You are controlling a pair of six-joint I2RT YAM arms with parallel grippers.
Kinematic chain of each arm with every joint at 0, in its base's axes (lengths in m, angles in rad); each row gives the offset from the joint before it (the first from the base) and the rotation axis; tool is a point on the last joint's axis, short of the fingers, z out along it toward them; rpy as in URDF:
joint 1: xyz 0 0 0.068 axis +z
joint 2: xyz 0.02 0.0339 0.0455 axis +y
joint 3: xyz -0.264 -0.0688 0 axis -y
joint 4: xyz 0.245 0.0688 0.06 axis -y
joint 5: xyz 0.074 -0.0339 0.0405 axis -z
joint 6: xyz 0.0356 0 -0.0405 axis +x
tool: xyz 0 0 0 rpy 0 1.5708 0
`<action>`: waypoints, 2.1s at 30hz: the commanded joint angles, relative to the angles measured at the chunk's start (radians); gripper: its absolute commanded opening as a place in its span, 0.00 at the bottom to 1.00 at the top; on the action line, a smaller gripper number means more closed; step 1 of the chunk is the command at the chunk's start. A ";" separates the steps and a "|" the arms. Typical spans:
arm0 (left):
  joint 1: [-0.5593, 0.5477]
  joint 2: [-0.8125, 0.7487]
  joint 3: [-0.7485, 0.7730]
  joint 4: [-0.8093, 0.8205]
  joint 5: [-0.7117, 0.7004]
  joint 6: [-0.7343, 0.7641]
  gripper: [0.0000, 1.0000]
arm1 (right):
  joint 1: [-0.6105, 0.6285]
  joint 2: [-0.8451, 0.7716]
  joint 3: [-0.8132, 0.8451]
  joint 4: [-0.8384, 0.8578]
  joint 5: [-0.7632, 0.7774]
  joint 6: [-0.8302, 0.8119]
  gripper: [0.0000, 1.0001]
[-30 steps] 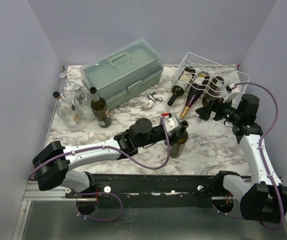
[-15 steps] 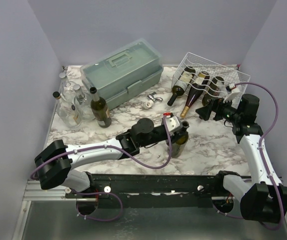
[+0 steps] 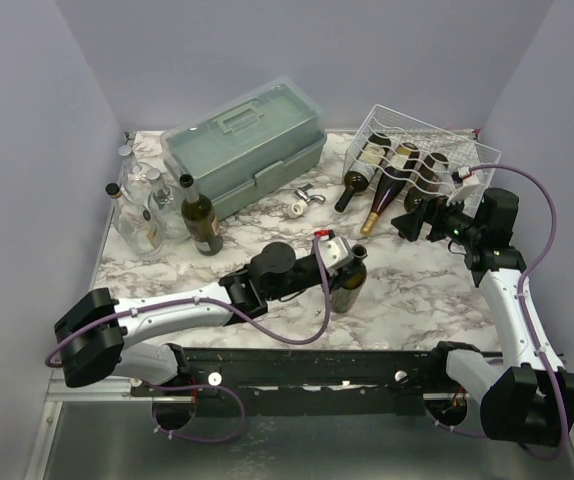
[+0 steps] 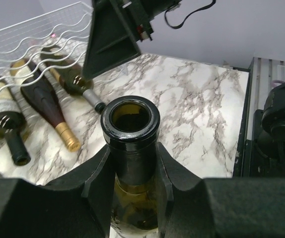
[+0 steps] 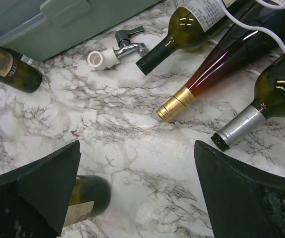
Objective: Take the wine bottle off the wine rack
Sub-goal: Move the wine bottle to the center of the board.
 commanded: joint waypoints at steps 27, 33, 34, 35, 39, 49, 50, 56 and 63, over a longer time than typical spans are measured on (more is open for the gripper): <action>0.307 -0.683 -0.125 -0.605 -0.491 -0.187 0.00 | -0.002 -0.004 -0.009 0.010 0.033 -0.025 1.00; 0.314 -0.777 -0.141 -0.658 -0.671 -0.161 0.00 | -0.002 -0.009 -0.009 0.010 0.036 -0.028 1.00; 0.317 -0.796 -0.144 -0.658 -0.705 -0.149 0.00 | -0.003 -0.009 -0.008 0.009 0.037 -0.028 1.00; 0.319 -0.810 -0.149 -0.658 -0.732 -0.134 0.00 | -0.003 -0.009 -0.008 0.010 0.036 -0.028 1.00; 0.331 -0.864 -0.158 -0.651 -0.818 -0.084 0.00 | -0.002 -0.008 -0.007 0.009 0.038 -0.027 1.00; 0.455 -0.884 -0.193 -0.550 -0.892 0.012 0.00 | -0.002 -0.013 -0.008 0.008 0.043 -0.031 0.99; 0.475 -0.878 -0.196 -0.538 -0.887 0.011 0.00 | -0.002 -0.015 -0.007 0.009 0.045 -0.031 1.00; 0.618 -0.833 -0.242 -0.422 -0.851 -0.027 0.00 | -0.002 -0.021 -0.009 0.007 0.046 -0.035 0.99; 0.752 -0.762 -0.250 -0.334 -0.773 -0.073 0.00 | -0.001 -0.021 -0.008 0.006 0.046 -0.035 1.00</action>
